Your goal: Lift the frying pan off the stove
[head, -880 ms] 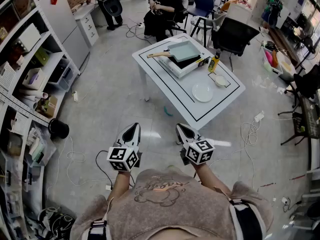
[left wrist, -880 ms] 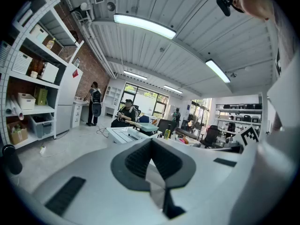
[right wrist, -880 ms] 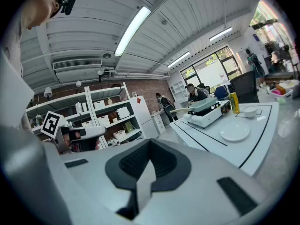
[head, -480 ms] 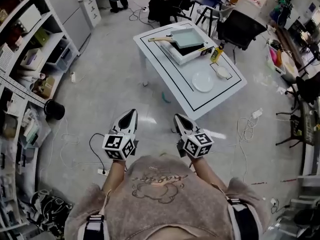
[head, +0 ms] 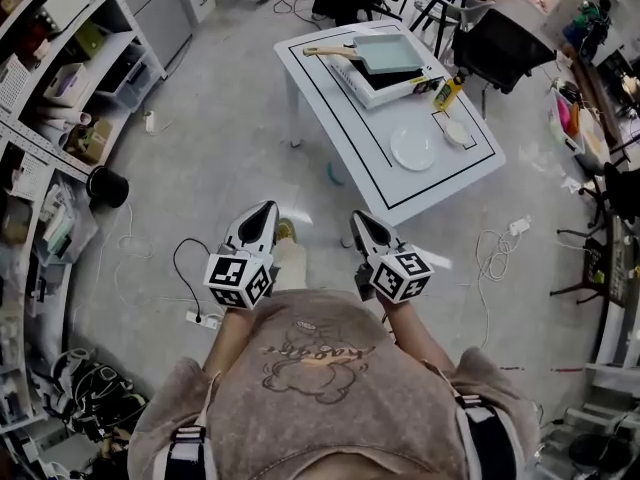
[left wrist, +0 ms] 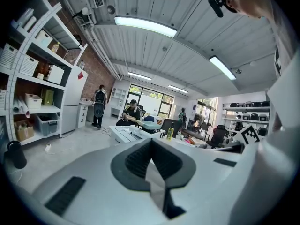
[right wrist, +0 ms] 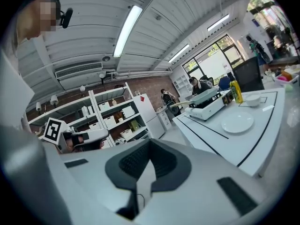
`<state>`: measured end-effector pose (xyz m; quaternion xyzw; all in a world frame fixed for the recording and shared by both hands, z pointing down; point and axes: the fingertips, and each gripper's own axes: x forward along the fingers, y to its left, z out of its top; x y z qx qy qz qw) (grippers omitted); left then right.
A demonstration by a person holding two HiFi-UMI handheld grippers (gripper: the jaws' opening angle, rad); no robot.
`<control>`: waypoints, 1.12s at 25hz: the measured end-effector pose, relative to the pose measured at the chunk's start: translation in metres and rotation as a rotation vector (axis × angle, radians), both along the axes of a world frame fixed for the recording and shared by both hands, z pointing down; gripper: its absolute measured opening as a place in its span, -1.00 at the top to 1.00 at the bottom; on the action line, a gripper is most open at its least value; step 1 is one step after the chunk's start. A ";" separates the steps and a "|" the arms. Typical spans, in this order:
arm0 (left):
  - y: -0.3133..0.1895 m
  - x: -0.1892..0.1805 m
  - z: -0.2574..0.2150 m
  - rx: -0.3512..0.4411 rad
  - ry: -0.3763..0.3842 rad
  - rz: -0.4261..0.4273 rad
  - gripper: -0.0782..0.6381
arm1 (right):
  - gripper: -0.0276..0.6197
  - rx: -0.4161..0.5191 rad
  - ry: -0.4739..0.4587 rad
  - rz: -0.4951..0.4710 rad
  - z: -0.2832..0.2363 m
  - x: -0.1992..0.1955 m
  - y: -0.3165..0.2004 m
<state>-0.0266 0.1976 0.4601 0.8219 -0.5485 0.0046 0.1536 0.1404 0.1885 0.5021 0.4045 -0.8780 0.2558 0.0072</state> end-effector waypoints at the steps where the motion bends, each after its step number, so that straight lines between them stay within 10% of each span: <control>1: -0.004 0.001 0.001 0.000 0.003 0.000 0.77 | 0.92 0.003 -0.002 -0.001 -0.001 0.000 -0.004; 28: -0.246 -0.044 -0.002 -0.021 0.048 0.113 0.77 | 0.92 -0.009 -0.042 0.055 -0.015 -0.059 -0.217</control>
